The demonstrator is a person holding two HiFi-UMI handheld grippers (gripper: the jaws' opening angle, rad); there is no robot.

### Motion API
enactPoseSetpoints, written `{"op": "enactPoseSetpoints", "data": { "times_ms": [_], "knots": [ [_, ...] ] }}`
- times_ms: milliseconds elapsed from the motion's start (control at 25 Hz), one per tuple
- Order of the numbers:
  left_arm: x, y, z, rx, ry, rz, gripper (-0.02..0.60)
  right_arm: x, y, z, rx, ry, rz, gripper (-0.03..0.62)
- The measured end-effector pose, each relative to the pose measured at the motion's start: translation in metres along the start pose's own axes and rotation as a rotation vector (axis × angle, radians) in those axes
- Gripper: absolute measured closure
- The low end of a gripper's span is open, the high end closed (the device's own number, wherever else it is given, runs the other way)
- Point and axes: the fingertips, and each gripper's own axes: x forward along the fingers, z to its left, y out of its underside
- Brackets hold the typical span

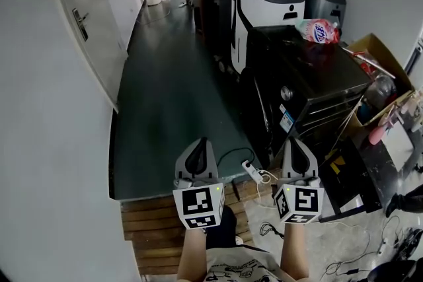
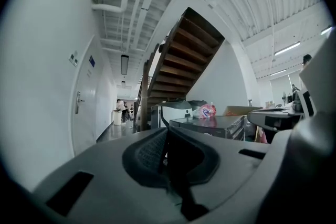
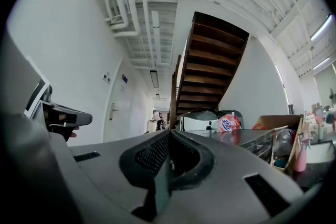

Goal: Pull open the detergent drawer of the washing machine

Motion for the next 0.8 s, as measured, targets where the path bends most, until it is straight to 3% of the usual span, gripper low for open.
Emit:
{"op": "enactPoseSetpoints", "data": {
  "times_ms": [360,680,800],
  "knots": [
    [0.016,0.001,0.002,-0.006,0.008,-0.005,0.562,0.014,0.007,-0.002,0.001,0.005,0.004,0.582],
    [0.037,0.008,0.012,-0.046,-0.009,-0.011,0.396,0.036,0.018,-0.003,0.016,-0.007,0.023,0.582],
    [0.052,0.010,0.017,-0.049,-0.018,-0.008,0.374,0.051,0.020,-0.005,0.019,-0.007,0.025,0.582]
  ]
}}
